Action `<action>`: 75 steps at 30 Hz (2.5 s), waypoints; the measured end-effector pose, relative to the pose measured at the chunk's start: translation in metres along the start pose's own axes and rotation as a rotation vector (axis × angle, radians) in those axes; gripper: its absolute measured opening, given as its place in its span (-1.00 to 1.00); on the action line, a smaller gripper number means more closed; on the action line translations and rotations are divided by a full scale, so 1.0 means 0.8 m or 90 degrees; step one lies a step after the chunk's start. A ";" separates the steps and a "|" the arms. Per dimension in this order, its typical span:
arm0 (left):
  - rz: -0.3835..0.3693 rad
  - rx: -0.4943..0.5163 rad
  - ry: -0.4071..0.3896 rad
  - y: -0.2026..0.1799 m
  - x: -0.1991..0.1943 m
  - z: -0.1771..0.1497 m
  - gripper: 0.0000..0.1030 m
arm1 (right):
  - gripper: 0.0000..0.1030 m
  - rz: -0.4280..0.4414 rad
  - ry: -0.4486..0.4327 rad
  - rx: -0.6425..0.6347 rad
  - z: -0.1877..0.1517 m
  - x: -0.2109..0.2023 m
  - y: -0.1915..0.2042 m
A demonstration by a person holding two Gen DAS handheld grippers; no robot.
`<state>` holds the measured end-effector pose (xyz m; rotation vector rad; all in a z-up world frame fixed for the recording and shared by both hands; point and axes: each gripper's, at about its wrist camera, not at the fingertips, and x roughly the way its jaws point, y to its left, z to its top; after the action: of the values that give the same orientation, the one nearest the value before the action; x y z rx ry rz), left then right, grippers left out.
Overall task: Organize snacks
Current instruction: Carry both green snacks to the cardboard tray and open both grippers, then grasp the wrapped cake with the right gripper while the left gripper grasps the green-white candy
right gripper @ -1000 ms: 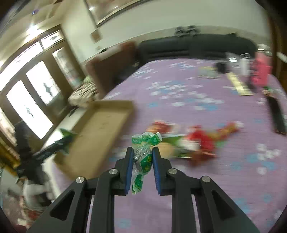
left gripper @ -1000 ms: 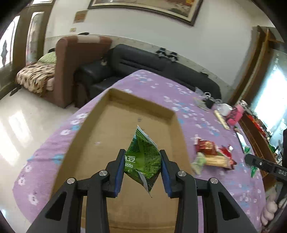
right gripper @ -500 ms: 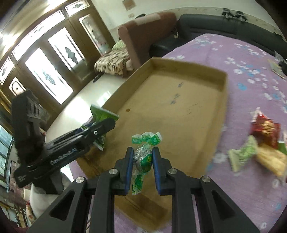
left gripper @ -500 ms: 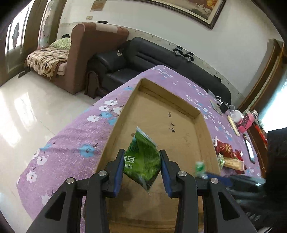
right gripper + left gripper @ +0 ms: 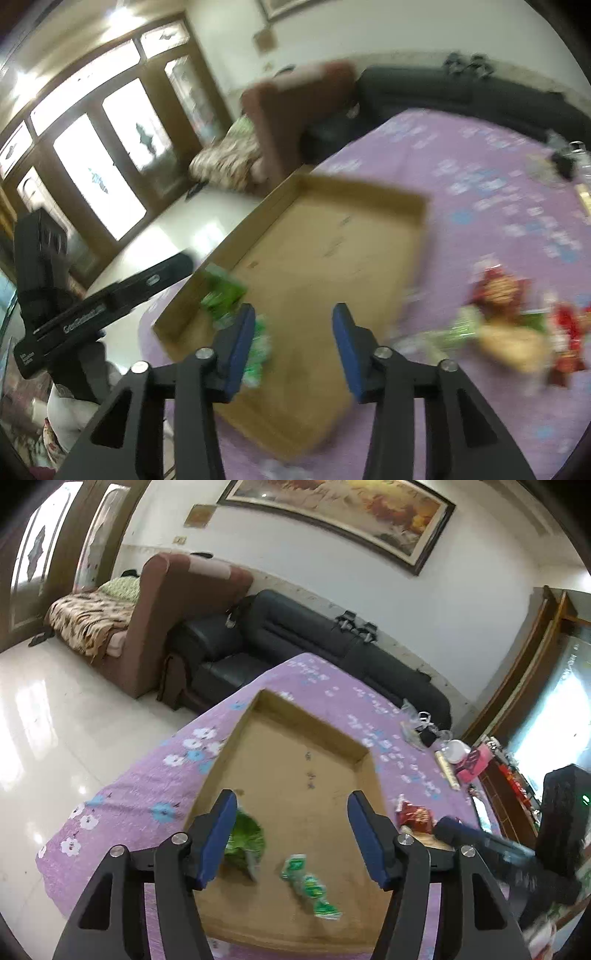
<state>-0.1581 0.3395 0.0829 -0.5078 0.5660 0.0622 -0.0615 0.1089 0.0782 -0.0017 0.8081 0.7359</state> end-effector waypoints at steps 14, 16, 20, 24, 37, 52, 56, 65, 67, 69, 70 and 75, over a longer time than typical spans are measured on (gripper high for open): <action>-0.071 0.088 0.029 -0.081 0.001 -0.022 0.39 | -0.37 -0.125 0.122 0.128 0.005 0.063 -0.186; -0.074 0.095 0.031 -0.087 0.001 -0.023 0.39 | -0.54 -0.080 0.152 0.129 -0.010 0.057 -0.179; -0.083 0.104 0.040 -0.096 0.006 -0.030 0.39 | -0.54 -0.022 0.195 0.092 -0.043 0.032 -0.155; -0.093 0.111 0.060 -0.108 0.018 -0.039 0.39 | -0.46 -0.049 0.158 0.064 -0.057 -0.002 -0.144; -0.111 0.207 0.109 -0.164 0.032 -0.063 0.39 | -0.37 -0.145 0.124 0.002 -0.062 0.050 -0.125; -0.038 0.396 0.233 -0.251 0.148 -0.094 0.38 | -0.37 -0.102 0.076 0.072 -0.105 -0.012 -0.178; 0.016 0.441 0.290 -0.251 0.182 -0.101 0.38 | -0.37 -0.093 0.069 0.071 -0.104 -0.012 -0.180; 0.000 0.432 0.351 -0.239 0.194 -0.124 -0.31 | -0.37 -0.066 0.067 0.099 -0.105 -0.015 -0.190; -0.001 0.406 0.346 -0.235 0.195 -0.120 -0.30 | -0.37 -0.070 0.067 0.094 -0.105 -0.015 -0.188; 0.002 0.392 0.337 -0.234 0.197 -0.116 -0.29 | -0.37 -0.074 0.066 0.091 -0.105 -0.014 -0.187; 0.004 0.389 0.336 -0.235 0.199 -0.115 -0.24 | -0.37 -0.074 0.066 0.090 -0.105 -0.014 -0.187; 0.025 0.393 0.310 -0.249 0.211 -0.118 -0.18 | -0.37 -0.079 0.063 0.085 -0.106 -0.014 -0.186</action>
<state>-0.0239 0.1061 0.0137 0.1012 1.0246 -0.2013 -0.0334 -0.0333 -0.0140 0.0322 0.9426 0.5673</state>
